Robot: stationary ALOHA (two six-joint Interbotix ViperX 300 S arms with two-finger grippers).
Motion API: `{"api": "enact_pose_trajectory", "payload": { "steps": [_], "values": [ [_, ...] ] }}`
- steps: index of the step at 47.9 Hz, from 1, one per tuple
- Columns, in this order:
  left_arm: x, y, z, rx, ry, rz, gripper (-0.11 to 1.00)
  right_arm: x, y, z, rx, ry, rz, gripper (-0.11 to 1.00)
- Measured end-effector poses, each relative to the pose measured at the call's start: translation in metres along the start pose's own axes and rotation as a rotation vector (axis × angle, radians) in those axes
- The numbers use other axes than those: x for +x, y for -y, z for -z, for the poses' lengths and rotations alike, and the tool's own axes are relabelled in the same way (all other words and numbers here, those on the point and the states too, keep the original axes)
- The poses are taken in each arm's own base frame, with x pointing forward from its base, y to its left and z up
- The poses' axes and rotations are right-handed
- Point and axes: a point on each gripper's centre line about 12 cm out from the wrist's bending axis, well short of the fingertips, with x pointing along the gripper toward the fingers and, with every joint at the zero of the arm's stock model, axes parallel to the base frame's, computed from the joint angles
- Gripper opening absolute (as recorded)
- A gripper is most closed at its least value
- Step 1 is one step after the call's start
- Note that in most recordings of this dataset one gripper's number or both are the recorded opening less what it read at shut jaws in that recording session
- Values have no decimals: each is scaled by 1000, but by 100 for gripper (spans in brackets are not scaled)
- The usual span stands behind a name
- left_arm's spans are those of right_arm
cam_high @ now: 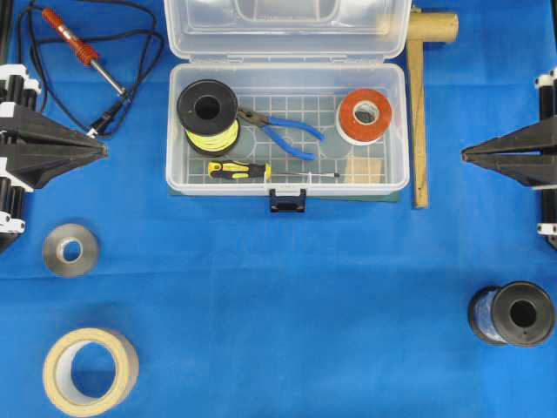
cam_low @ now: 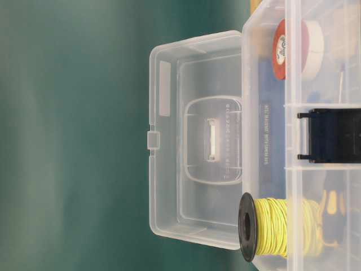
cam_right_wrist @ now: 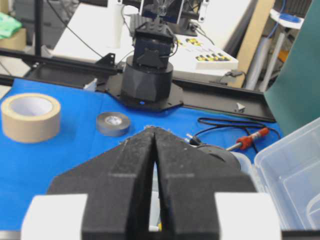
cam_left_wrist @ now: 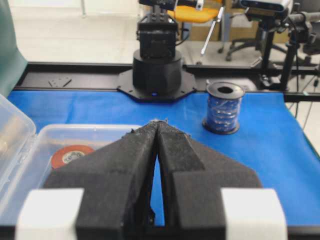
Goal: Pick the nipper from the toolbox among several items.
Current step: 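Move the right gripper over the toolbox toward the blue-handled pliers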
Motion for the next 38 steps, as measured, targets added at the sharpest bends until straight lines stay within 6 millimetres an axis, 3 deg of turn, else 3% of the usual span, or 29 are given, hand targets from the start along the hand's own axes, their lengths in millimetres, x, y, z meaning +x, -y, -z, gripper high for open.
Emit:
{"api": "enact_pose_trajectory", "payload": {
  "steps": [13, 28, 30, 38],
  "values": [
    [-1, 0, -2, -25, 9, -5, 0, 21, 23, -10, 59, -131, 111, 0],
    [-1, 0, -2, -27, 12, -4, 0, 82, 70, 18, 96, -506, 252, 2],
    [-1, 0, -2, -25, 12, -5, 0, 91, 76, 24, 99, -553, 264, 8],
    [0, -1, -1, -26, 8, -8, 0, 128, 99, 53, 103, -745, 292, 55]
  ]
}}
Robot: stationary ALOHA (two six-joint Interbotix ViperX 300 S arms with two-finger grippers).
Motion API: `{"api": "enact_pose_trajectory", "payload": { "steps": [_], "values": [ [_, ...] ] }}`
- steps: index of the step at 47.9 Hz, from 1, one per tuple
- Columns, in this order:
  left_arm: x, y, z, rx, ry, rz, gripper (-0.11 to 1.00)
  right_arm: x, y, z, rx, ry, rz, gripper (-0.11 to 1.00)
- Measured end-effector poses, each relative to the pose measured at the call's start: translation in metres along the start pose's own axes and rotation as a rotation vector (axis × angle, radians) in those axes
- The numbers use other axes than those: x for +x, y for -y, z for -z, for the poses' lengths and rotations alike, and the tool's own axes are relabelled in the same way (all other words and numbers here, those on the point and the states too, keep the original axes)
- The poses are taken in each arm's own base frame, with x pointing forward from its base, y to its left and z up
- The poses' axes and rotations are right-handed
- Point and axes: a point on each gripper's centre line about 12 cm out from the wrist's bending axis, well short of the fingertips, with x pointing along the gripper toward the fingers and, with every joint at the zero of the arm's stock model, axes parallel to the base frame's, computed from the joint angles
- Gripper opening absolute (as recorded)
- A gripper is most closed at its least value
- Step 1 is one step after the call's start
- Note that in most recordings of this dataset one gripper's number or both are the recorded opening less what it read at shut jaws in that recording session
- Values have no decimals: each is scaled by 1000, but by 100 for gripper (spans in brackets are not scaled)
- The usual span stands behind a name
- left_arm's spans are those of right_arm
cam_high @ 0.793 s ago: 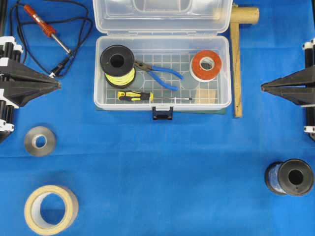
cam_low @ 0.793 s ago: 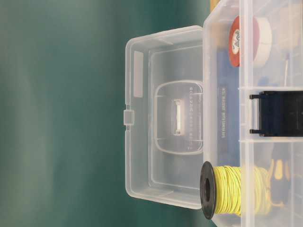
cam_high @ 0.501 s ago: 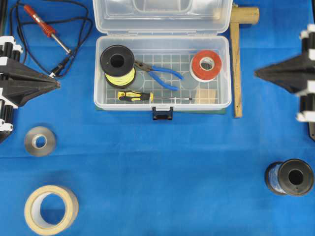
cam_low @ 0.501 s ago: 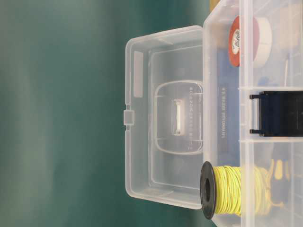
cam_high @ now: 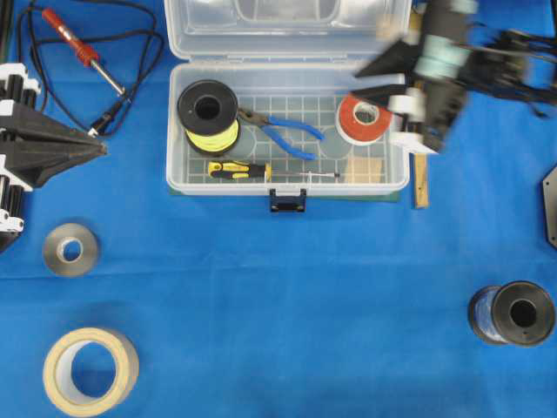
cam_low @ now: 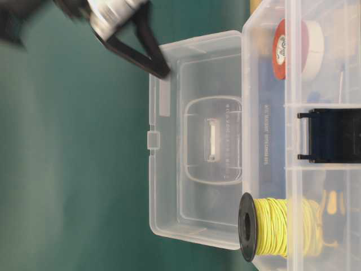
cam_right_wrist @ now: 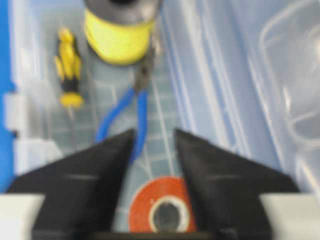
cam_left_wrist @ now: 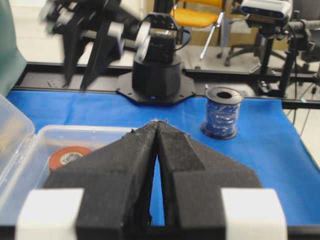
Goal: Pick the nipper from the toolbox among several items.
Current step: 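Move the right gripper over the toolbox toward the blue-handled pliers, then lower the right gripper and close it on the blue pliers handle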
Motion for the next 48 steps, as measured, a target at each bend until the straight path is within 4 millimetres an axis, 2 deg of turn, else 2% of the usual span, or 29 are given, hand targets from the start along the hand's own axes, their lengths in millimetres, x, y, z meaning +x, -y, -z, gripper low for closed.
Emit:
{"api": "enact_pose_trajectory", "payload": {
  "steps": [3, 5, 13, 25, 39, 48],
  "values": [
    [0, 0, 0, 0, 0, -1, 0, 16, 0, -1, -13, -58, 5, 69],
    [0, 0, 0, 0, -1, -1, 0, 28, 1, -1, -21, -96, 9, 73],
    [0, 0, 1, -1, -3, -2, 0, 75, 2, 4, -41, -221, 15, 67],
    [1, -2, 1, -4, -7, -8, 0, 125, 2, 28, -42, -333, 15, 67],
    [1, -2, 4, -5, -13, -11, 0, 154, 4, 52, -39, -379, 15, 66],
    [0, -2, 6, -11, -20, -10, 0, 165, 5, 58, -32, -376, 17, 62]
  ]
}}
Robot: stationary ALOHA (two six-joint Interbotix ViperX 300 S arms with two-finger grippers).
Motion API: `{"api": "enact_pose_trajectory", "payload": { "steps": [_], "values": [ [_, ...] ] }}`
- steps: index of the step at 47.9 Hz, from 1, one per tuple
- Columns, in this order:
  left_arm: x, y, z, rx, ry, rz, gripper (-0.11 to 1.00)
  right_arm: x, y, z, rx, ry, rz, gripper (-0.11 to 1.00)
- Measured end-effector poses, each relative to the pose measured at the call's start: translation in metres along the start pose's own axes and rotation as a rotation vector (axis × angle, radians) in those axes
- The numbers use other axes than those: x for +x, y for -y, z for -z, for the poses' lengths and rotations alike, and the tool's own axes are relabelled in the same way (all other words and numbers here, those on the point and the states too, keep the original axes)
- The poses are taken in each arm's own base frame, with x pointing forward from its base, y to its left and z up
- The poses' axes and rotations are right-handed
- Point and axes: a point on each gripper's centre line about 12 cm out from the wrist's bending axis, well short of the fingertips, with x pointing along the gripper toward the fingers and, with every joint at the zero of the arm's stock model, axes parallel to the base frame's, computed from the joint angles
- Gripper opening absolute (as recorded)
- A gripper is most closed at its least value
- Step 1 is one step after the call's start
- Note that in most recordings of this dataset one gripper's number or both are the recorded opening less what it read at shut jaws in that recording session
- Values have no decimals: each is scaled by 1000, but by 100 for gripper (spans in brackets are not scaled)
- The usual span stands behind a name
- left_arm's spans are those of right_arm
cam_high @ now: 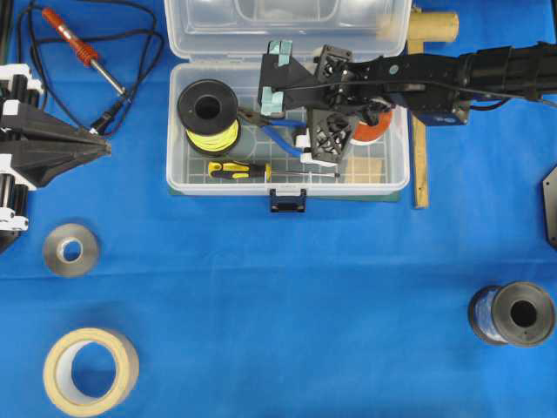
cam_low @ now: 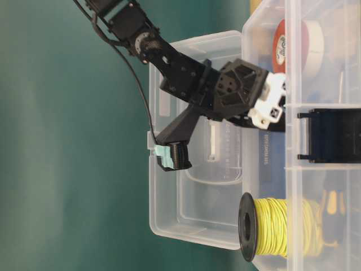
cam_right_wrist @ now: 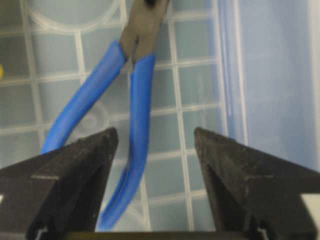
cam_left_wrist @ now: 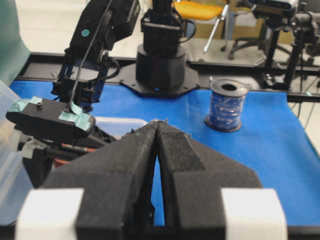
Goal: Pick the nipper from the toolbox among several items.
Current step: 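Lower the right gripper and close it on the blue pliers handle, then lift the pliers out and carry them in front of the toolbox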
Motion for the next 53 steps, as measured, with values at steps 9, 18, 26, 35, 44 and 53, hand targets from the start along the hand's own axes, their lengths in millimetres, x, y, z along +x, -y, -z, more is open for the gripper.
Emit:
{"api": "enact_pose_trajectory", "payload": {
  "steps": [9, 18, 26, 35, 44, 53],
  "values": [
    [0, 0, 1, -1, -1, -2, 0, 2, -1, -1, -18, 3, -1, 29],
    [0, 0, 0, -3, 0, -2, 0, 1, -1, -2, -18, 6, -1, 13],
    [0, 0, 1, -4, -2, -1, 0, -14, 1, -6, -18, 28, 2, 13],
    [0, 0, 1, -1, -1, -2, 0, -72, 3, -31, -11, 141, 8, 13],
    [0, 0, 1, -3, -1, -2, 0, -132, 1, -35, -7, 220, 8, 13],
    [0, 0, 0, -4, 0, -2, 0, -167, -40, -21, -77, 296, -64, 13]
  ]
}}
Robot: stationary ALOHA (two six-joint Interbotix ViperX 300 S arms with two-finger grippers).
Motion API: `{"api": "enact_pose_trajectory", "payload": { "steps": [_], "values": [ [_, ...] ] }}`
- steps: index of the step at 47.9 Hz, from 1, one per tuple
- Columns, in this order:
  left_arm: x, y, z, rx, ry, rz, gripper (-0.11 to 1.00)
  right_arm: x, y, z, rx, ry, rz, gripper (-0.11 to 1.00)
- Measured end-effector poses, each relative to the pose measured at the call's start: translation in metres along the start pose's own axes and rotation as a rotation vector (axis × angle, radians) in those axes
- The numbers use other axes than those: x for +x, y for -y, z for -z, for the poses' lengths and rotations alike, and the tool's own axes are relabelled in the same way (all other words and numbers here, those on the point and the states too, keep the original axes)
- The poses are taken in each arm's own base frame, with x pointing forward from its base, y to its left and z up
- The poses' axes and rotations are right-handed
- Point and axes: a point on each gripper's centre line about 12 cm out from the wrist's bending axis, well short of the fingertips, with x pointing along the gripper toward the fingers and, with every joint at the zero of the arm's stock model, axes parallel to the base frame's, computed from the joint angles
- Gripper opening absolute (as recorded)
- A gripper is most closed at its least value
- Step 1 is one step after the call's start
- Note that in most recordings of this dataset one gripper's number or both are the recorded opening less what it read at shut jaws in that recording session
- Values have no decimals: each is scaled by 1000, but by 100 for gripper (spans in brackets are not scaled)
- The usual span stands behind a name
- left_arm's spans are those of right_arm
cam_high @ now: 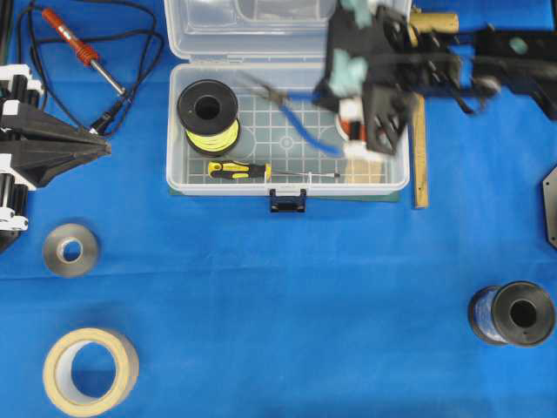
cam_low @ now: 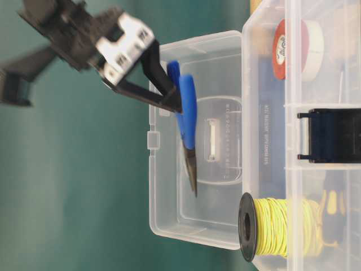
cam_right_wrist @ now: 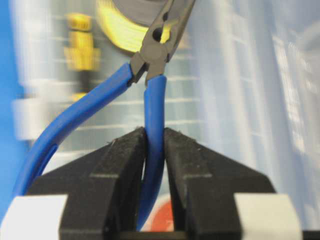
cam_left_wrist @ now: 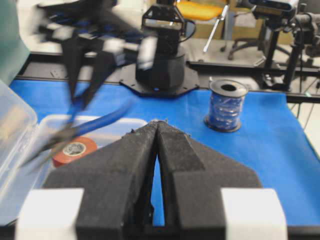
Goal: Pick the nipper from the toolbox among several items.
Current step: 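Lift the pliers out and carry them in front of the toolbox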
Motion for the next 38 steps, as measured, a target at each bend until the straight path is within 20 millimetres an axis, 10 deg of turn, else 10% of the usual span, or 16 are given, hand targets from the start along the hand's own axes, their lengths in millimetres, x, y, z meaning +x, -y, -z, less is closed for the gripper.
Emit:
{"api": "enact_pose_trajectory", "payload": {
  "steps": [17, 38],
  "values": [
    [0, 0, 0, 0, 6, -2, 0, 16, -110, 29, -81, -2, -219, 13],
    [0, -1, -2, 2, 20, -2, 0, 97, -140, 93, -4, -184, -222, 13]
  ]
}}
